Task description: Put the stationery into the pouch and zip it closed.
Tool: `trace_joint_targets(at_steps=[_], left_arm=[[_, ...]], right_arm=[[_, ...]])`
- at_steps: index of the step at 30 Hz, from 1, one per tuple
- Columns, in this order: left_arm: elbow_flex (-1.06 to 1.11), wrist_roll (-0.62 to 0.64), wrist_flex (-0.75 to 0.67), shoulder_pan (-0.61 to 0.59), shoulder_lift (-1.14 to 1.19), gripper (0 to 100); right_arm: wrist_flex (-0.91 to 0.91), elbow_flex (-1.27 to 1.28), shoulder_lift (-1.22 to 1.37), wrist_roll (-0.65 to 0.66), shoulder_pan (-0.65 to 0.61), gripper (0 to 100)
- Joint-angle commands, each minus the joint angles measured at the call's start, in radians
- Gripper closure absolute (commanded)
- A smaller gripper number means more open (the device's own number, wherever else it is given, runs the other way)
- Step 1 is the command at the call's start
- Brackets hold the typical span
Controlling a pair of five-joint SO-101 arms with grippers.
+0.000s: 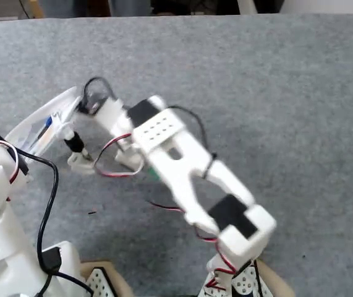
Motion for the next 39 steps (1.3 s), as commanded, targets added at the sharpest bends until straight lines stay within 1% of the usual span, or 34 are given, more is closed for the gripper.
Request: trace_joint_targets(at_steps=[1, 8, 14, 19, 23, 27, 29, 32, 35, 39], left_arm=[[-0.027, 0.0, -0.009, 0.053, 0.0, 97], [-0.111, 0.008, 0.015, 0.18, -0.002, 97], [-0.157, 0.002, 0.017, 0.335, -0.012, 97], [-0.162, 0.006, 0.017, 0.513, -0.014, 97], [-0.133, 0.008, 0.017, 0.575, -0.014, 97], [-0.018, 0.008, 0.015, 0.587, -0.012, 97], [0.042, 0.003, 0.011, 0.584, -0.012, 97], [0.091, 0.003, -0.029, 0.584, -0.012, 97], [0.108, 0.005, -0.038, 0.582, -0.003, 97], [0.14, 0.008, -0.071, 0.507, -0.002, 97]], right_arm=[[0.012, -0.015, -0.183, -0.02, 0.064, 98.5], [0.055, -0.015, -0.429, -0.02, 0.146, 98.5], [0.052, -0.015, -0.616, -0.014, 0.221, 98.5], [0.051, -0.018, -0.736, -0.018, 0.244, 98.5], [-0.011, 0.002, -0.814, -0.02, 0.239, 98.5], [-0.153, 0.051, -0.885, -0.012, 0.227, 98.6], [-0.198, 0.084, -0.905, -0.018, 0.18, 98.6], [-0.206, 0.127, -0.909, -0.04, 0.092, 98.6], [-0.209, 0.127, -0.912, -0.173, 0.043, 98.6], [-0.236, 0.079, -0.915, -0.315, -0.021, 98.6]])
